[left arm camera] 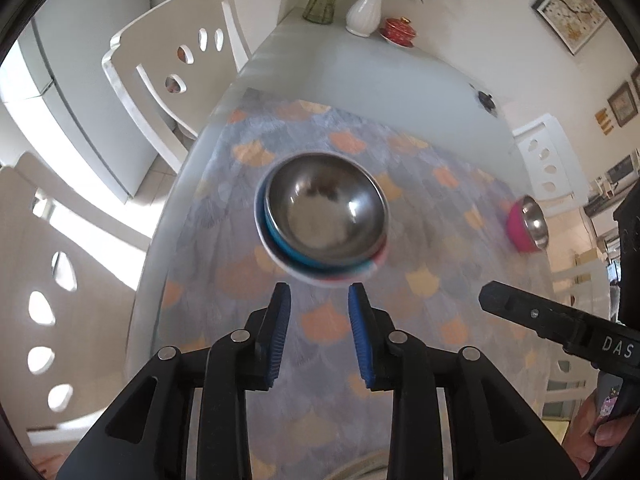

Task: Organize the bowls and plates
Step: 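Move both grippers to the pink steel bowl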

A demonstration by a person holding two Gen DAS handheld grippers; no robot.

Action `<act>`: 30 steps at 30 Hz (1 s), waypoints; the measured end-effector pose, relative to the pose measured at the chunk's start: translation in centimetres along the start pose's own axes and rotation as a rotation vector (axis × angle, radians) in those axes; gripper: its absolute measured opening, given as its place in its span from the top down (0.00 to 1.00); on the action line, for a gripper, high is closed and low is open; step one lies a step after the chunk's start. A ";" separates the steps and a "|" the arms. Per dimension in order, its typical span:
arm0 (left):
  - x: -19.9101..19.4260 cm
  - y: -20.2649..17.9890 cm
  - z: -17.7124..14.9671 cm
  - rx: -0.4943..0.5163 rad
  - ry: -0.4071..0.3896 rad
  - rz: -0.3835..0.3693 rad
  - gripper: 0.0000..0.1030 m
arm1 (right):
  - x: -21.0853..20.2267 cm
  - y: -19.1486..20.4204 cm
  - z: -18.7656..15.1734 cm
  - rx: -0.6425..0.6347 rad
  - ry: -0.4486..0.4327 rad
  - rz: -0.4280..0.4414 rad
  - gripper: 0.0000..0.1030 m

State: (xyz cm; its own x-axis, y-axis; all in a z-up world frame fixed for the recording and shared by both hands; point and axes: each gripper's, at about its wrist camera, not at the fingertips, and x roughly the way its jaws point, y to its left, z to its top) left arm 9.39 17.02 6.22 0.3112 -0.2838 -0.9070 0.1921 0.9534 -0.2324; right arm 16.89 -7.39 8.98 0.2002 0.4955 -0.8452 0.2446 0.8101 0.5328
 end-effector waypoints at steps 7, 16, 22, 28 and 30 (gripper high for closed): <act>-1.4 -2.7 -4.1 0.034 0.039 -0.043 0.74 | -4.0 -1.8 -6.4 0.046 -0.026 -0.034 0.67; -2.3 -7.9 -8.1 0.073 0.072 -0.105 0.73 | -8.3 -7.5 -12.2 0.150 -0.039 -0.088 0.64; -1.9 -12.0 -8.3 0.097 0.082 -0.094 0.43 | -11.4 -11.8 -12.6 0.210 -0.077 -0.079 0.51; -1.2 -17.9 -6.2 0.096 0.055 -0.040 0.30 | -15.1 -16.5 -10.3 0.209 -0.106 -0.073 0.50; -0.6 -19.6 -5.7 0.091 0.063 -0.039 0.30 | -16.1 -18.2 -9.5 0.215 -0.112 -0.062 0.50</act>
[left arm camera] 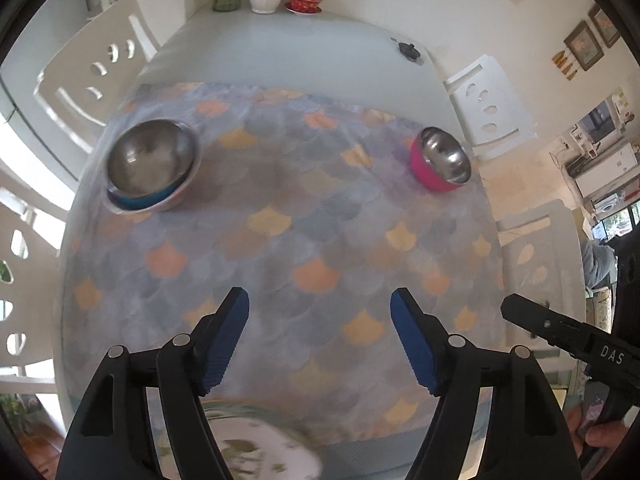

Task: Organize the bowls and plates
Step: 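Move both grippers to the pink steel bowl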

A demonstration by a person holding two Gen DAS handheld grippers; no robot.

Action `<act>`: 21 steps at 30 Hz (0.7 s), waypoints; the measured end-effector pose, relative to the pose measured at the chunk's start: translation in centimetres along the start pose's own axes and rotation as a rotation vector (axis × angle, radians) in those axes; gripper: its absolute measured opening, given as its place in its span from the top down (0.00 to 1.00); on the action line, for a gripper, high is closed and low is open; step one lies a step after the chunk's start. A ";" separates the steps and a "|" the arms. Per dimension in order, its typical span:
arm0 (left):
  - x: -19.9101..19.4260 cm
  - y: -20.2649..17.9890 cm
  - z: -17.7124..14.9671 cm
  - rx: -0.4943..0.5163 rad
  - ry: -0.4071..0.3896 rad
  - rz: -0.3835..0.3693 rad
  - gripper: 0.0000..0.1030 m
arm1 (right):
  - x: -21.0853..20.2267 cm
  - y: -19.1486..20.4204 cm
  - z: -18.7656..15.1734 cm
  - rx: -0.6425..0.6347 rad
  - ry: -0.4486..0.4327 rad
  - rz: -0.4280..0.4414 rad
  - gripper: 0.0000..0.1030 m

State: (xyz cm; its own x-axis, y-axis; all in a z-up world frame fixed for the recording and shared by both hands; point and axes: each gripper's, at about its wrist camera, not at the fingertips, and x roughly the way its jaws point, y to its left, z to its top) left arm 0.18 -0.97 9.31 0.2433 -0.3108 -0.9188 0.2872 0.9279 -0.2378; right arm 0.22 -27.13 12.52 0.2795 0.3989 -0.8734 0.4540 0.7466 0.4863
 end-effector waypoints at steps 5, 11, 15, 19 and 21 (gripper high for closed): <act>2.1 -4.7 2.6 -0.017 -0.011 0.022 0.29 | -1.4 -4.7 4.5 0.015 0.009 0.009 0.49; 6.7 -9.2 6.8 -0.045 -0.014 0.031 0.29 | -1.6 -9.2 11.4 0.006 0.006 -0.021 0.49; 9.7 -10.8 9.4 -0.089 -0.016 0.030 0.29 | -0.1 -11.7 15.6 0.026 0.003 -0.014 0.49; 13.3 -12.2 11.6 -0.117 -0.004 0.019 0.29 | 2.9 -14.3 19.0 0.077 -0.004 0.036 0.49; 15.2 -12.8 12.6 -0.125 0.001 0.017 0.29 | 4.3 -15.4 20.1 0.101 -0.008 0.055 0.49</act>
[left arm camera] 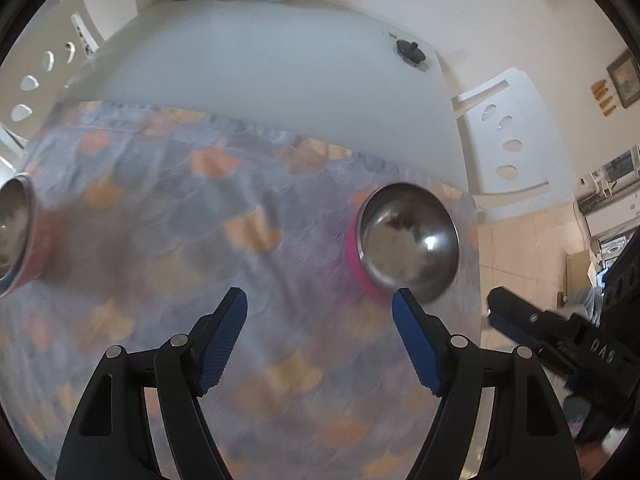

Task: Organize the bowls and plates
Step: 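Move both grippers to the pink steel bowl, then close both grippers on the rim of the pink steel bowl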

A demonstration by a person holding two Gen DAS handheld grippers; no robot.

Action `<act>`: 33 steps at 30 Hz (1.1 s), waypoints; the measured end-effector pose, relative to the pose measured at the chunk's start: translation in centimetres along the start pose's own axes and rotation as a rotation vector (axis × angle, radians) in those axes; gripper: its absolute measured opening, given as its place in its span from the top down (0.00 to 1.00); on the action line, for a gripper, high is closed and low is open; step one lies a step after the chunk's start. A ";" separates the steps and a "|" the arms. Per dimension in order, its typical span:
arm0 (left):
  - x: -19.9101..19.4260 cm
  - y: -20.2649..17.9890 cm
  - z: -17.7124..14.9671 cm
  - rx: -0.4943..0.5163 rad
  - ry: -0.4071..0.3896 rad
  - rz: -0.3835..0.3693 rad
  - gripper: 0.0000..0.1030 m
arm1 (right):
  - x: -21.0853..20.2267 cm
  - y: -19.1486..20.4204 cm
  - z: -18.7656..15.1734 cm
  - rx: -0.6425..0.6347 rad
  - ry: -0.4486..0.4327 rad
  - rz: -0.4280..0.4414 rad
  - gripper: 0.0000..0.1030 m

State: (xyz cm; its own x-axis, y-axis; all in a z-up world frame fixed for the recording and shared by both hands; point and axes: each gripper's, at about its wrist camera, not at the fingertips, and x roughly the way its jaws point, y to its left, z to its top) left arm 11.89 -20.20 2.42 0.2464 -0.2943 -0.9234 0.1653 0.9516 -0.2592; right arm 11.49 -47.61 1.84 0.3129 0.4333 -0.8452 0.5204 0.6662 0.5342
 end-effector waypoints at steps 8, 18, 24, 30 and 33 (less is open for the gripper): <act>5.7 -1.7 2.1 0.001 0.044 0.019 0.29 | 5.2 -2.3 2.5 0.030 0.021 -0.002 0.49; 10.2 -1.8 2.1 -0.021 0.106 0.003 0.65 | 9.4 -4.0 3.6 0.042 0.033 0.011 0.49; 10.6 -2.6 2.0 0.033 0.078 -0.020 0.87 | 10.2 -4.0 3.9 0.003 0.020 -0.028 0.69; 10.3 -3.4 1.3 0.052 0.060 -0.006 0.89 | 10.0 -3.1 3.5 -0.035 0.006 -0.110 0.83; 8.9 -3.0 0.9 0.058 0.048 -0.009 0.89 | 9.3 -2.8 3.1 -0.039 0.007 -0.095 0.83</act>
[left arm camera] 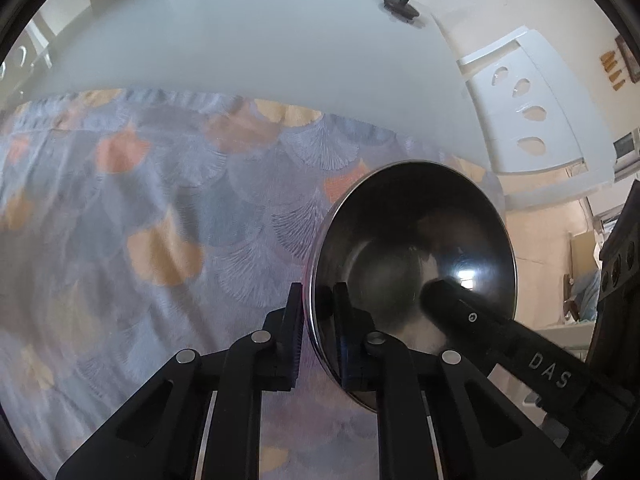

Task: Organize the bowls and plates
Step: 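Close both grippers on the rim of the pink steel bowl, then lift and carry the pink steel bowl with both grippers over the nested bowls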

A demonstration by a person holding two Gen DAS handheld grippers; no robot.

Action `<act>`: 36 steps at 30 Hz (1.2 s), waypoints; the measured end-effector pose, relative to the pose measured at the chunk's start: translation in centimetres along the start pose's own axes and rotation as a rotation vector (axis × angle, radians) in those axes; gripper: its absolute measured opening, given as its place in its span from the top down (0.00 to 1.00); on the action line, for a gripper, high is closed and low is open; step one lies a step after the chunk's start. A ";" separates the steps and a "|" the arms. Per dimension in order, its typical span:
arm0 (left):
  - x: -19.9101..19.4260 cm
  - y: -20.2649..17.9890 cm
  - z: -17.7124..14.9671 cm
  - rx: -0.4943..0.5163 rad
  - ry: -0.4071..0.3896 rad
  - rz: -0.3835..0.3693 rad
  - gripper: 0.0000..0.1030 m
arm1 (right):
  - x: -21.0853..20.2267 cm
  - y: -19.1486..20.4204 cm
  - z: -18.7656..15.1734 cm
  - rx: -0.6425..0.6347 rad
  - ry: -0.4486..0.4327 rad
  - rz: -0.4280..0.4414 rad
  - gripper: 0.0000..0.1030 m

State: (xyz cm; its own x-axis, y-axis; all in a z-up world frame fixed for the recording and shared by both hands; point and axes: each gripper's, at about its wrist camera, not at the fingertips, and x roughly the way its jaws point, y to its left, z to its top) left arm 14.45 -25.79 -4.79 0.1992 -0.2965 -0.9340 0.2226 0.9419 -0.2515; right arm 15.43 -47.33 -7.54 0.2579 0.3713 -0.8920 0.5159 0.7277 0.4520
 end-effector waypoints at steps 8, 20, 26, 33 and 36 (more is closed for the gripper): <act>-5.2 0.8 -1.6 -0.021 -0.047 0.036 0.89 | -3.1 2.5 -1.9 -0.027 -0.003 0.032 0.83; -12.5 3.8 -5.5 -0.074 -0.097 0.081 0.88 | -7.6 8.3 -6.6 -0.110 0.005 0.085 0.83; -15.8 6.9 -8.0 -0.134 -0.118 0.119 0.88 | -7.9 11.4 -9.4 -0.156 0.035 0.115 0.83; -19.0 11.6 -9.7 -0.199 -0.141 0.150 0.88 | -7.4 16.4 -12.7 -0.221 0.063 0.137 0.83; -20.2 13.7 -9.9 -0.218 -0.138 0.143 0.88 | -6.9 18.7 -13.7 -0.248 0.071 0.140 0.83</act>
State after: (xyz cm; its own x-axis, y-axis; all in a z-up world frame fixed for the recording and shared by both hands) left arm 3.98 -5.31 8.15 0.3447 -0.1626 -0.9245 -0.0242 0.9830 -0.1820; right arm 12.11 -28.37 7.17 0.2504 0.5112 -0.8222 0.2620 0.7818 0.5659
